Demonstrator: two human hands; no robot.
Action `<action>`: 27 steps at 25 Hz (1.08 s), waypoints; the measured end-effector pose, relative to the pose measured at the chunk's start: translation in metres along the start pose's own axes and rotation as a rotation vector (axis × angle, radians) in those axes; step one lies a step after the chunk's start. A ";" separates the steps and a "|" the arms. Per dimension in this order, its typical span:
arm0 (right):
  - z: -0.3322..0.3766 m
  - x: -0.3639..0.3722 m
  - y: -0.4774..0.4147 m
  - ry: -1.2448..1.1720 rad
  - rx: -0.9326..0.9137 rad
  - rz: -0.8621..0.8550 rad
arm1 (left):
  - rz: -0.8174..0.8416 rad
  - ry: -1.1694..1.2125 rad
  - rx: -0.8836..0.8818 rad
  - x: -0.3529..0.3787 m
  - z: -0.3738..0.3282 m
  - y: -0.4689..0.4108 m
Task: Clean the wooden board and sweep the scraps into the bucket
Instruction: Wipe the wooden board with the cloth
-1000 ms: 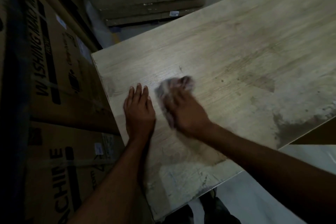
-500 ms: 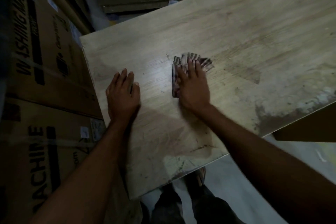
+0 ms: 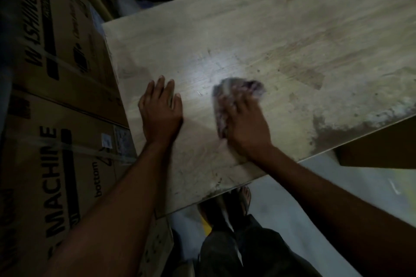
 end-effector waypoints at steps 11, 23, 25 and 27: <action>0.041 -0.005 0.150 0.154 -0.441 0.156 | 0.111 -0.130 0.026 0.011 -0.004 0.017; -0.046 -0.020 0.059 0.122 0.112 0.080 | -0.090 -0.171 -0.014 0.022 -0.042 0.077; 0.003 0.005 0.066 0.137 -0.166 0.131 | -0.088 -0.110 -0.036 0.020 -0.039 0.074; -0.014 -0.001 0.041 0.122 -0.186 0.139 | -0.088 -0.031 -0.088 0.017 -0.033 0.069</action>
Point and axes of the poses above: each hand's wrist, its own y-axis away from the middle knuckle, its own x-axis out of the palm, z = x × y, the point moved 9 cm from there along -y, towards the middle knuckle, and after that the axes turned 4 degrees about y, right-handed, at the moved point
